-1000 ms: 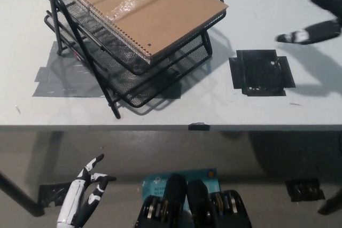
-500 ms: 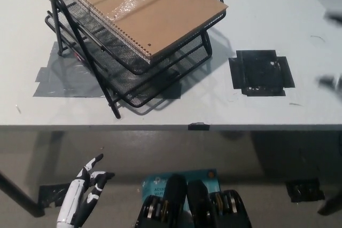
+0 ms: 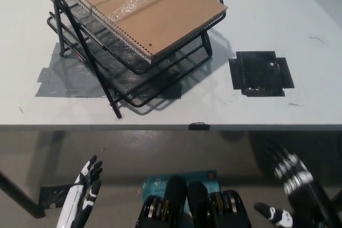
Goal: A person hands a notebook to the robot and the robot grabs it with its right hand and places it in the file tray kept in the centre of the desk infront of it.
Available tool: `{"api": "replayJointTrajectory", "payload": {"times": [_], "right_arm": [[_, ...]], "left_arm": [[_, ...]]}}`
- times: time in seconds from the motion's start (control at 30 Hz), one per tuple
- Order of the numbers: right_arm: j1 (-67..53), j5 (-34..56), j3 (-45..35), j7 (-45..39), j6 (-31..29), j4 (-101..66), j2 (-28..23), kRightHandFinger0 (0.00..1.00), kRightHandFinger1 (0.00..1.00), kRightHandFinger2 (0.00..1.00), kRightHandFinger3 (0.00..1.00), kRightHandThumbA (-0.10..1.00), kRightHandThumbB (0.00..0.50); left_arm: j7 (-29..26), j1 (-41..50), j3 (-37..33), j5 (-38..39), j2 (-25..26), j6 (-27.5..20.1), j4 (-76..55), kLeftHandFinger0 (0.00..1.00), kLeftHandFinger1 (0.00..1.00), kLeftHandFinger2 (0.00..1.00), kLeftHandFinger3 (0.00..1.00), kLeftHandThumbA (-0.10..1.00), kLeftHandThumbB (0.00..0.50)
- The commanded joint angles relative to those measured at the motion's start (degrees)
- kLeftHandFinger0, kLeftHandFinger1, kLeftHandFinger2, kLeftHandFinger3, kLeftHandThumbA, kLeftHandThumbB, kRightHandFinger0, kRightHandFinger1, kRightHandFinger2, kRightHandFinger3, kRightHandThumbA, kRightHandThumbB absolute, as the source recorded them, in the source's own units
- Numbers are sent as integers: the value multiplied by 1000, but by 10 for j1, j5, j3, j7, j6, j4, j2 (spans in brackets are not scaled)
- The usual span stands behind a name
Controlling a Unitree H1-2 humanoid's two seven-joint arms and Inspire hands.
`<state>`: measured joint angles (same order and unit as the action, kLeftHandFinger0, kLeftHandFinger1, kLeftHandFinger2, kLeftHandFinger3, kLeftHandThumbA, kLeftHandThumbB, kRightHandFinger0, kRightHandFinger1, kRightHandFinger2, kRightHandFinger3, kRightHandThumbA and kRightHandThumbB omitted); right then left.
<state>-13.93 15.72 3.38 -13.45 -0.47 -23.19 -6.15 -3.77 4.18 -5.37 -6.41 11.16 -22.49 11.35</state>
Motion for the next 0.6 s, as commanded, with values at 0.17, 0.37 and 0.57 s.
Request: {"api": "replayJointTrajectory", "payload": {"times": [0.17,0.37,0.57], "right_arm": [[-4,-36,-48,51,-108,171,67,1000,1000,1000,1000,1000,326],[8,-30,-61,48,-113,197,59,1000,1000,1000,1000,1000,325],[5,-29,-62,48,-119,207,62,1000,1000,1000,1000,1000,310]], "left_arm": [[16,10,7,20,-7,-30,-22,981,944,961,1000,922,364],[18,7,7,22,-10,-31,-18,949,937,959,1000,920,383],[24,13,6,27,-10,-26,-23,928,933,958,1000,894,377]]}}
